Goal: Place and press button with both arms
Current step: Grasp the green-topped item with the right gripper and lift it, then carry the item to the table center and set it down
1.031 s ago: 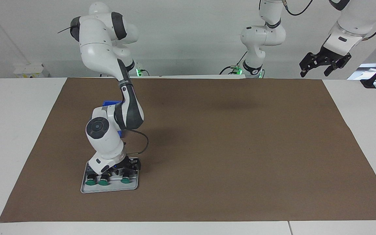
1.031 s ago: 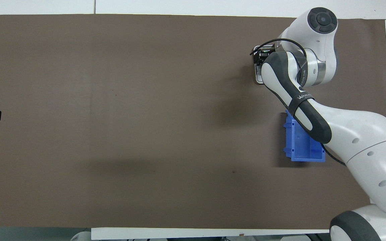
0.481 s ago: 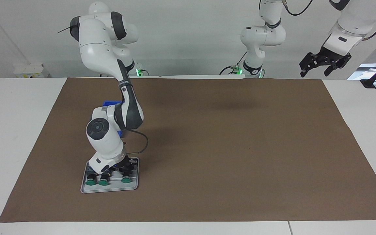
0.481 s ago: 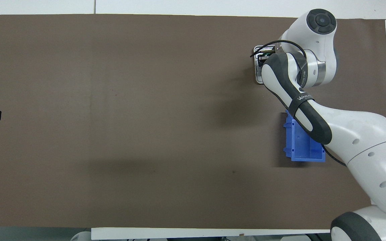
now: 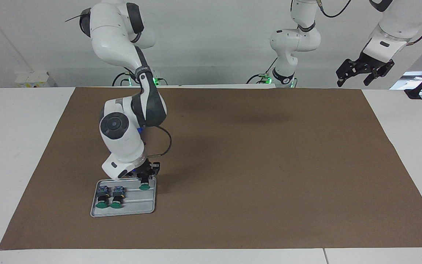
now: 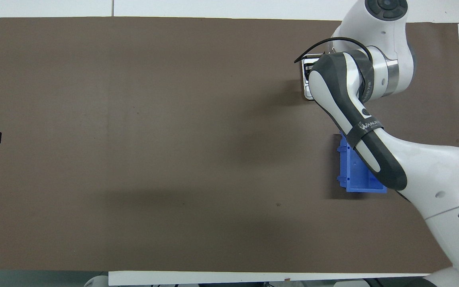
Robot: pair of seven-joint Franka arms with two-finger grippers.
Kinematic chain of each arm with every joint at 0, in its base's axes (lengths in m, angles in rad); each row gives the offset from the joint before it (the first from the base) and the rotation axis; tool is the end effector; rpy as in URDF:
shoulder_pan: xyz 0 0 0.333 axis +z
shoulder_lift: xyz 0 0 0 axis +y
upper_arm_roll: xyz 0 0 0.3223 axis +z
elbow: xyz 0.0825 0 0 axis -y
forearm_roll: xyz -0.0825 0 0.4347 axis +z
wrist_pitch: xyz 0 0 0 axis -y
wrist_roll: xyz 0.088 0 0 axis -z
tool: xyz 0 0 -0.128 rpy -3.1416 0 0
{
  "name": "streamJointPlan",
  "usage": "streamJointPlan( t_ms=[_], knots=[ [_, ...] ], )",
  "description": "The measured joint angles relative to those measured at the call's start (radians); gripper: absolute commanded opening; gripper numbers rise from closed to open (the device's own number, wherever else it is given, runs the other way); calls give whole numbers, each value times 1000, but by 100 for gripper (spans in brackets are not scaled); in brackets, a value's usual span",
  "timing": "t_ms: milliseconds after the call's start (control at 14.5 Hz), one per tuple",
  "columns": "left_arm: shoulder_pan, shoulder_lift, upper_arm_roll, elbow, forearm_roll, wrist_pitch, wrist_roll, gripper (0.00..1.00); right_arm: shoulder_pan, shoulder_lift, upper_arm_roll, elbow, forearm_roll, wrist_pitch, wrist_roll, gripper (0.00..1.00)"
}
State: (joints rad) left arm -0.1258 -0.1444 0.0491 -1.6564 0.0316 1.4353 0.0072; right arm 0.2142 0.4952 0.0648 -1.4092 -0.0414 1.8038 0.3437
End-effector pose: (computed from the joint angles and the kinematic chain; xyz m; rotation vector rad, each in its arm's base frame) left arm 0.5412 -0.0353 0.6373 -3.1097 0.1270 0.1183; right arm 0.7127 0.1923 0.3774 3.0982 -0.0920 -0.1429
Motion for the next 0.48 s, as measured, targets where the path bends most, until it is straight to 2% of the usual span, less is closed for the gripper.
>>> streamJointPlan(
  t_ms=[206,481],
  knots=[
    [0,0,0,0,0,0,0,100,119,-39,6,-2,20,-64,269,0],
    [0,0,0,0,0,0,0,100,250,-37,9,-12,86,-10,669,0]
  ],
)
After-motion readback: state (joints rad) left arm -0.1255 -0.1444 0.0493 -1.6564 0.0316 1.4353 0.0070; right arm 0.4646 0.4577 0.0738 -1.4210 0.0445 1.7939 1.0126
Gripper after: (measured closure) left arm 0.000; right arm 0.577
